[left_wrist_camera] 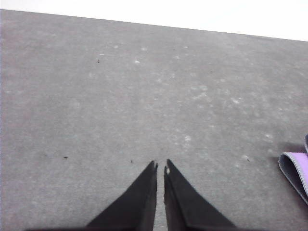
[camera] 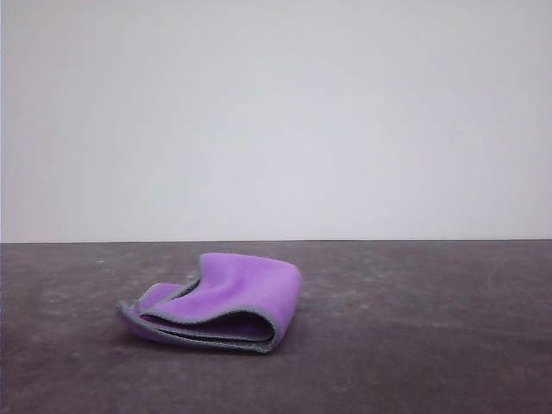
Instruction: Fold clothes
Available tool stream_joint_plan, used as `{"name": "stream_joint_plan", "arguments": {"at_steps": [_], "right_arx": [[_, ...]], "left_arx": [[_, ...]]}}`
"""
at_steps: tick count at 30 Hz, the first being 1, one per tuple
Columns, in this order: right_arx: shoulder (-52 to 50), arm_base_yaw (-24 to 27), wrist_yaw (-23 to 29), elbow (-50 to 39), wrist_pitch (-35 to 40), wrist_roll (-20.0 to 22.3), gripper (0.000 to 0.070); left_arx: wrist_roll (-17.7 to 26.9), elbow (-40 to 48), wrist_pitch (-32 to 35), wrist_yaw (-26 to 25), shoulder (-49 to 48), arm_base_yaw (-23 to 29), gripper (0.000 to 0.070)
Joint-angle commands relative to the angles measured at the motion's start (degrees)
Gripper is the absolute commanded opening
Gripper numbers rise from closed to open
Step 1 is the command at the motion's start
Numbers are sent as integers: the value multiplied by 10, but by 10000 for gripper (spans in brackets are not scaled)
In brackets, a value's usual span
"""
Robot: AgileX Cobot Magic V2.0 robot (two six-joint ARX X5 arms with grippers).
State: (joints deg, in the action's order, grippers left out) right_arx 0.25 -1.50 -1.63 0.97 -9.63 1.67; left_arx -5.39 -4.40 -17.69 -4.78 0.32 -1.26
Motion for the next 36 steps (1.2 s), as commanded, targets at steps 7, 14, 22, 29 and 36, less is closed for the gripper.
{"name": "stream_joint_plan", "arguments": {"at_steps": [7, 14, 22, 29, 36], "right_arx": [[0, 0, 2, -3, 7, -6, 12], [0, 0, 2, -3, 7, -6, 12], [0, 0, 2, -3, 7, -6, 12], [0, 0, 2, -3, 7, -6, 12], [0, 0, 2, -3, 7, -6, 12]], "left_arx": [[1, 11, -5, 1, 0, 0, 16], [1, 11, -5, 1, 0, 0, 16], [1, 11, -5, 1, 0, 0, 16], [1, 11, -5, 1, 0, 0, 16], [1, 11, -5, 1, 0, 0, 16]]}}
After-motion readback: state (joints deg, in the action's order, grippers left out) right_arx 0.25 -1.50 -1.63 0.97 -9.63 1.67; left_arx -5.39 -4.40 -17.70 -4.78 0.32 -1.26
